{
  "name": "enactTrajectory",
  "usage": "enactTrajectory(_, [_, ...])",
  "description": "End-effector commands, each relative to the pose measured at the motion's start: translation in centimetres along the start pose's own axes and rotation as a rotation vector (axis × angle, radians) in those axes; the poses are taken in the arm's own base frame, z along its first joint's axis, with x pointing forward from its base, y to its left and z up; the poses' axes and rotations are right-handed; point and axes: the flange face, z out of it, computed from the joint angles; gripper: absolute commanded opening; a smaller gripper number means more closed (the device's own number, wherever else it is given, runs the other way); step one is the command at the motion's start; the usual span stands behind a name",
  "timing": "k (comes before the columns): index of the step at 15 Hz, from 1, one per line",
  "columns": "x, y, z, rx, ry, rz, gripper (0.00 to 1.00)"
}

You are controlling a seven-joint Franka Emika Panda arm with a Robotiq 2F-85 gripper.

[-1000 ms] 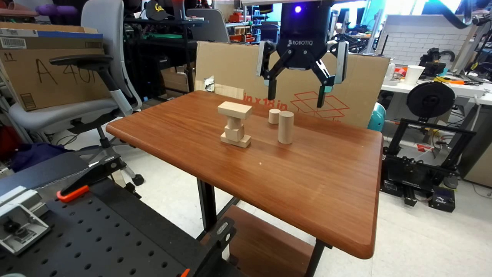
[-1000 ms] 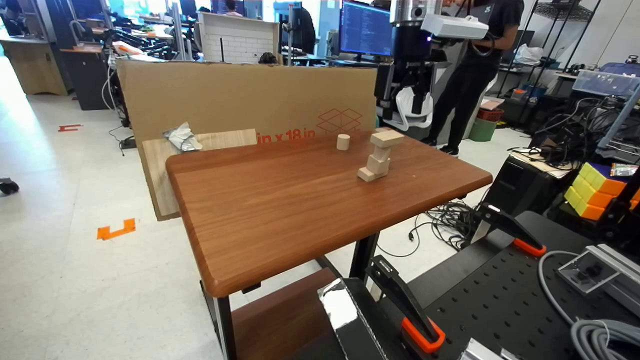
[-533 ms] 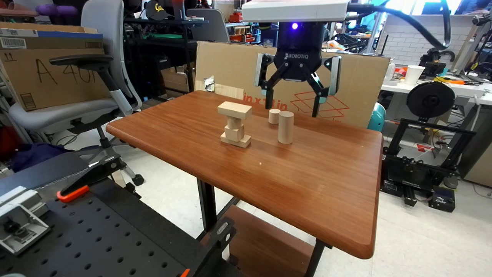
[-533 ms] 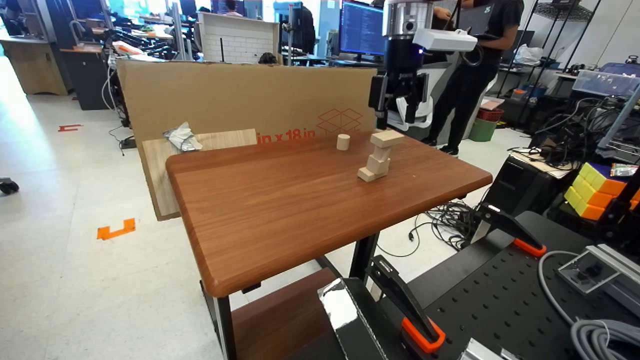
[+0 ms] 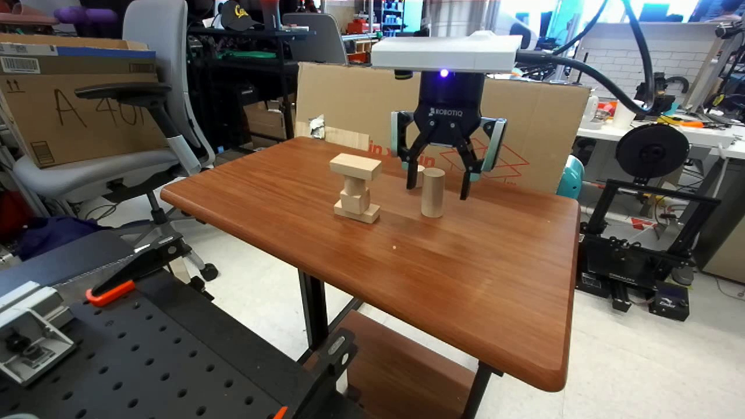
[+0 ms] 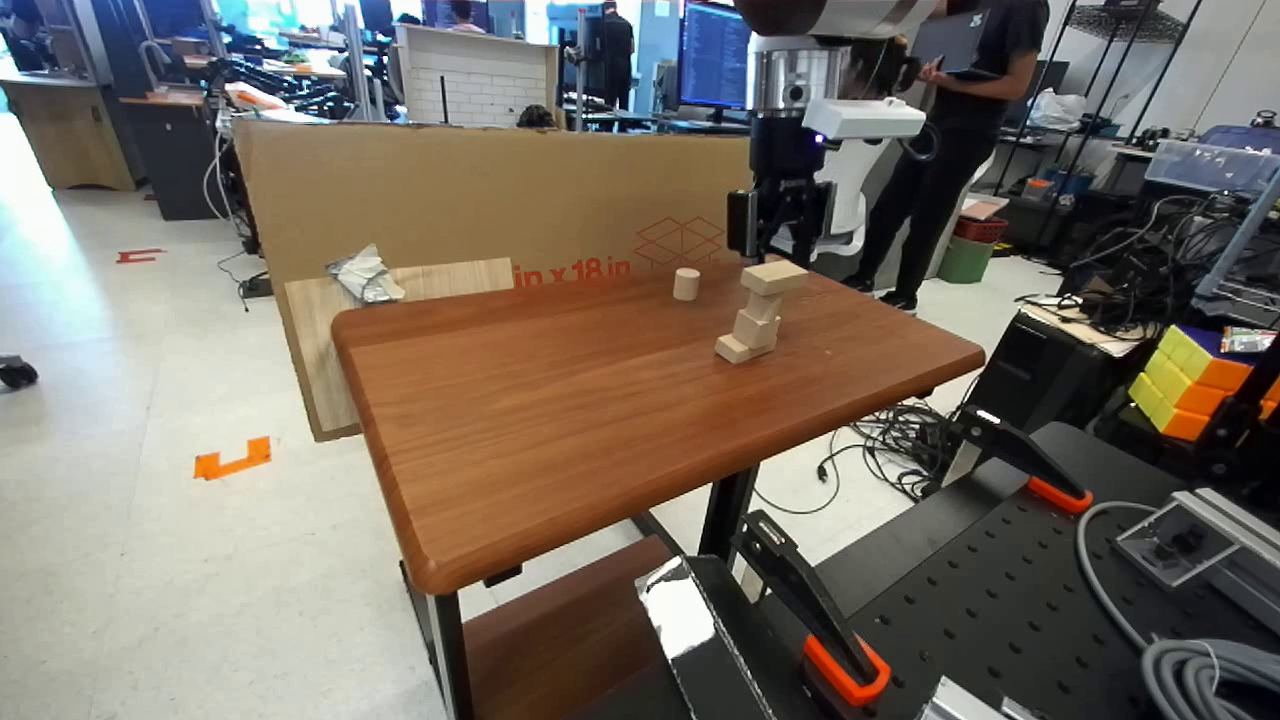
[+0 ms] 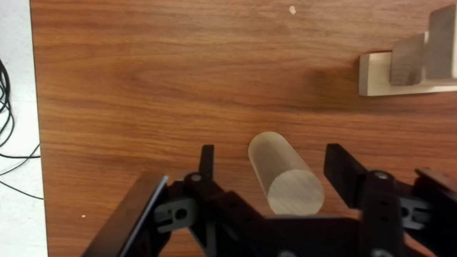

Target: Move the large wooden cylinder to the left.

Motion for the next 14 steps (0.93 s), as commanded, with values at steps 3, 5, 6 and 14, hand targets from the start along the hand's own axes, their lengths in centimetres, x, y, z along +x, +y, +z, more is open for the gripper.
enactTrajectory(3, [1.1, -0.4, -0.9, -0.010, 0.006, -0.024, 0.34])
enactTrajectory(5, [0.9, -0.4, -1.7, -0.016, 0.021, -0.025, 0.18])
enactTrajectory(6, [0.8, -0.5, -2.1, -0.020, 0.028, -0.020, 0.12])
enactTrajectory(14, [-0.1, -5.3, -7.5, -0.063, 0.129, -0.074, 0.10])
